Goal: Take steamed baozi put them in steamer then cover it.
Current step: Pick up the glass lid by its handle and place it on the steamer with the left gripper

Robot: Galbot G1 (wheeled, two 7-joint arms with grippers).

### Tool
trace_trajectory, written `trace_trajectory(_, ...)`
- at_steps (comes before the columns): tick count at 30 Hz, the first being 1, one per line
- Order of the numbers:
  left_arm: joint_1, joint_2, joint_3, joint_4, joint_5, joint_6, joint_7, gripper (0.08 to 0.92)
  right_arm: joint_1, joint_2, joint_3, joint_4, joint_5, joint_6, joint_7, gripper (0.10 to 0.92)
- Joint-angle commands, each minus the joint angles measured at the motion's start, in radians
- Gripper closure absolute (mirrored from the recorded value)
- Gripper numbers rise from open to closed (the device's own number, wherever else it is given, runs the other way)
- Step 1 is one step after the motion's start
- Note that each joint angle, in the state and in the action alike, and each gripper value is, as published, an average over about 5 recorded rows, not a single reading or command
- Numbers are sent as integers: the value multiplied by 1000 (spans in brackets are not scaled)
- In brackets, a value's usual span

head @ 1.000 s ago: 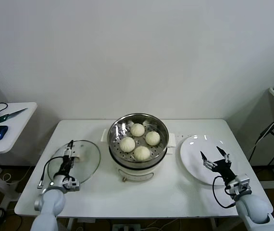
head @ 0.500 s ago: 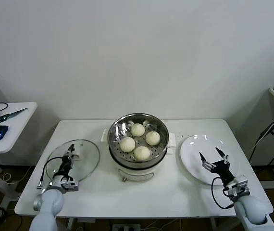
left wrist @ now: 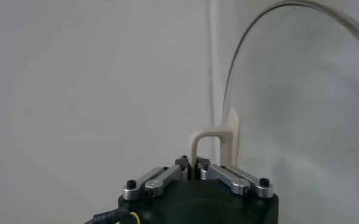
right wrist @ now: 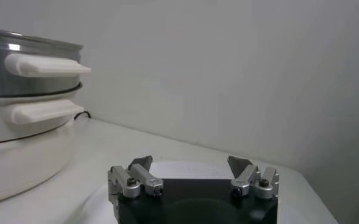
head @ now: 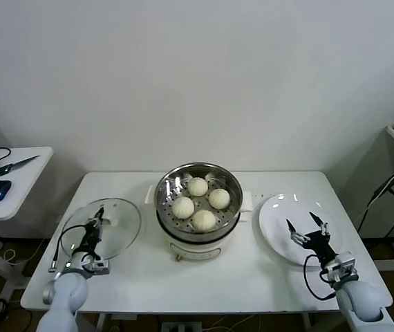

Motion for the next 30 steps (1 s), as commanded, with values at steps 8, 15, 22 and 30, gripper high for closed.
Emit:
trace_trajectory(8, 384, 111, -15, -686, -64, 379, 90, 853, 18, -3, -8, -20, -13, 6, -4, 203)
trace_trajectory(15, 387, 204, 114, -823, -69, 583, 124, 853, 38, -5, -27, -38, -42, 11, -4, 203)
trace_trajectory(22, 222, 334, 360, -830, -60, 768, 240, 853, 67, -13, -48, -63, -60, 11, 2, 203)
trace_trajectory(30, -148, 309, 728, -732, -17, 920, 454, 853, 103, -16, -67, -96, -76, 11, 6, 203)
